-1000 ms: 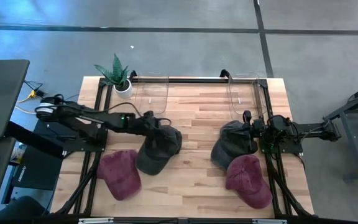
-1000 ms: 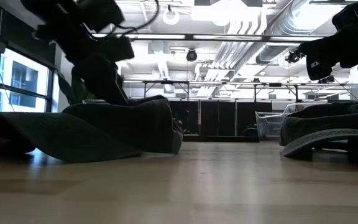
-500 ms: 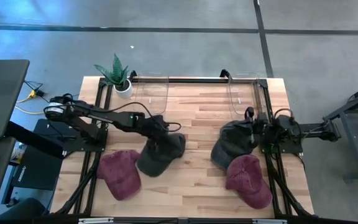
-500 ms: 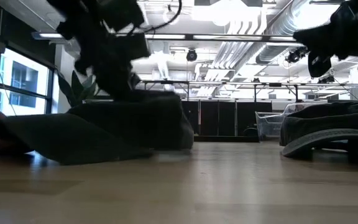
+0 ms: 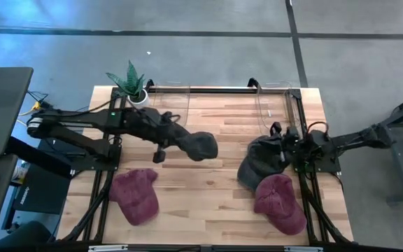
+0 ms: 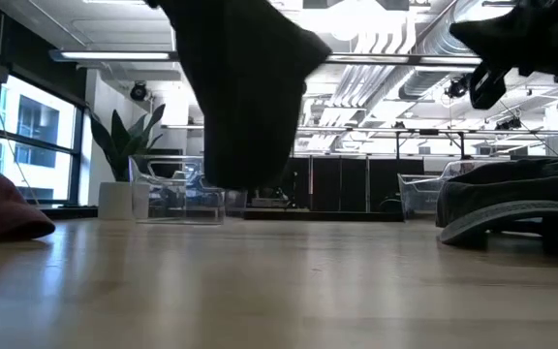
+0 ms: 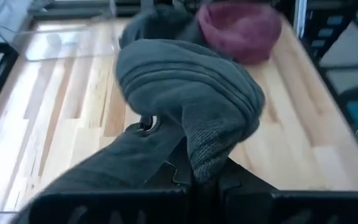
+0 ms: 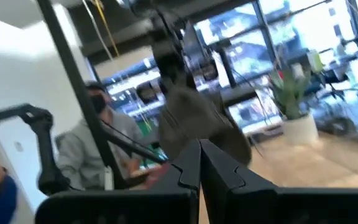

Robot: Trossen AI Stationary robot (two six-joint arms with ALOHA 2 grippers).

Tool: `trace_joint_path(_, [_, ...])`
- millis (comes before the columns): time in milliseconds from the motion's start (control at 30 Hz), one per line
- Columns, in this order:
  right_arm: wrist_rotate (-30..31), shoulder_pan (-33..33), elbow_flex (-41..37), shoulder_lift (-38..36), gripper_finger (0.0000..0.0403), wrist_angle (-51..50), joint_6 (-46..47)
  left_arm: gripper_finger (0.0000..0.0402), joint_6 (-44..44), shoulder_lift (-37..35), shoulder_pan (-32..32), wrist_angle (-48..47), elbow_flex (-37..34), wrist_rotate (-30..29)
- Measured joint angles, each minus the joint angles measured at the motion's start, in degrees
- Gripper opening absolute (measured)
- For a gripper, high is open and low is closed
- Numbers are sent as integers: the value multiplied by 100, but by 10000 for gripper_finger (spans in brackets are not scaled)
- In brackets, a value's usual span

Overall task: Pick & Place hat
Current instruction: Put the left black cap into the left transparent bin

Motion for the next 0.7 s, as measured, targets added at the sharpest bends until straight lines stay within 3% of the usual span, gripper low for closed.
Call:
trace_joint_path(233, [806, 224, 68, 2672, 0, 1785, 258, 1, -608, -378, -2, 117, -416, -336])
trace_joint_path(433, [1639, 48, 438, 3901, 0, 2610, 426, 1, -852, -373, -2, 970, -1180, -601])
trace_joint_path(600, [283, -172, 1544, 4629, 0, 2382, 79, 1, -869, -373, -2, 1767, -1613, -576])
trace_joint_path(700, [-84, -123, 2693, 5260, 0, 1557, -859, 1, -867, -373, -2, 1838, -1645, -677])
